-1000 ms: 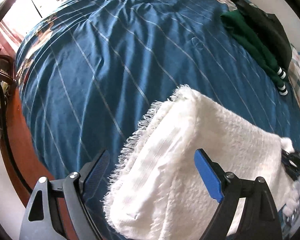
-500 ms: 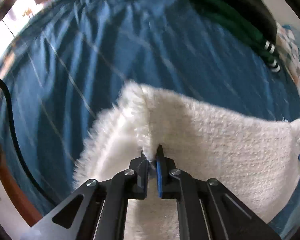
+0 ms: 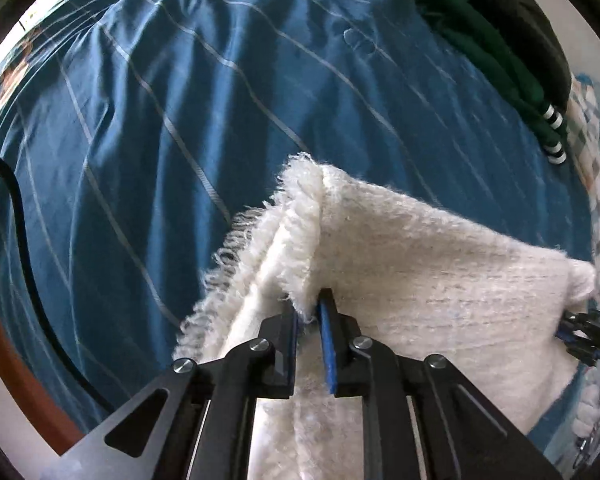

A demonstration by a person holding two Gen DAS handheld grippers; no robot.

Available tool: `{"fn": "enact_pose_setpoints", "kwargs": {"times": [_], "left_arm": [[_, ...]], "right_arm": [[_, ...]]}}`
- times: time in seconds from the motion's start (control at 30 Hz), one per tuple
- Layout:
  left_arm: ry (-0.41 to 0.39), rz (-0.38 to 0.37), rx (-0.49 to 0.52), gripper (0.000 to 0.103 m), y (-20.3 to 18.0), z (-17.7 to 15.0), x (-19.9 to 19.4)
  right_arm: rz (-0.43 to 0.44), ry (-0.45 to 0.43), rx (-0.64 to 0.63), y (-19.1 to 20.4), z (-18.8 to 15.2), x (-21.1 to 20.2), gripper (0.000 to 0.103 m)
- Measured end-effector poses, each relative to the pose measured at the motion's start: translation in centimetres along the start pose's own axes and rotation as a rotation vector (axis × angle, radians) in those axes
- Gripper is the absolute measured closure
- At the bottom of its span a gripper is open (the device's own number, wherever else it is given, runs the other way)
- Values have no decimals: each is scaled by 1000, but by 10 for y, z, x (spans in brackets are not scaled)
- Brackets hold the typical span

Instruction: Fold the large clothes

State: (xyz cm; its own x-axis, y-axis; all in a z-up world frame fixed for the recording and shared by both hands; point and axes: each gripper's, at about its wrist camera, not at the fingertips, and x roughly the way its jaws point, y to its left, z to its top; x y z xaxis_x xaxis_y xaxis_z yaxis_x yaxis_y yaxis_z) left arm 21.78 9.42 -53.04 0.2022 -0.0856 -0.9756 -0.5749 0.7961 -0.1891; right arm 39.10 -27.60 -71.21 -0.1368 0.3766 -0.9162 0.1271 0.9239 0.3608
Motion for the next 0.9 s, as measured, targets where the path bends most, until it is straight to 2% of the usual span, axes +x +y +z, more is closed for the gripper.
{"fn": "enact_pose_setpoints", "kwargs": {"times": [0.07,0.13,0.23,0.27,0.3,0.33,0.4,0.5,0.57,0.63,0.73,0.8,0.9], "left_arm": [[-16,-5,-24,91,1,-2,-16],[-46,-21,-37,91,1,-9,-34],[-100,57,6,83,-6,-20,-54],[-116,89,25,62,-7,-25,-56],[-129,135,44,20,-8,-28,-57],[-138,175,56,5,-7,-31,-56],[-150,222,62,3,-3,-32,-50],[-168,253,54,3,-8,-27,-51],[-194,255,65,3,-18,-29,-58],[-221,236,81,3,-36,-31,-70],[-233,167,127,3,-71,-33,-70],[-192,147,155,3,-94,-39,-51],[-99,151,162,3,-108,-52,3]], "right_arm": [[7,7,1,5,1,-11,64],[86,-48,-42,10,-5,-35,63],[178,-132,-63,11,-10,-62,60],[182,-152,-65,11,-8,-64,60],[170,-164,-59,10,-3,-62,60],[152,-163,-28,7,8,-54,61],[150,-128,9,5,25,-30,66],[76,-93,-31,13,46,3,69],[62,-74,-56,18,50,-2,69],[92,-103,-71,16,43,-27,68],[122,-225,-69,-10,10,-75,56],[144,-306,-24,-41,-22,-102,33],[149,-280,71,-91,-61,-108,32]]}}
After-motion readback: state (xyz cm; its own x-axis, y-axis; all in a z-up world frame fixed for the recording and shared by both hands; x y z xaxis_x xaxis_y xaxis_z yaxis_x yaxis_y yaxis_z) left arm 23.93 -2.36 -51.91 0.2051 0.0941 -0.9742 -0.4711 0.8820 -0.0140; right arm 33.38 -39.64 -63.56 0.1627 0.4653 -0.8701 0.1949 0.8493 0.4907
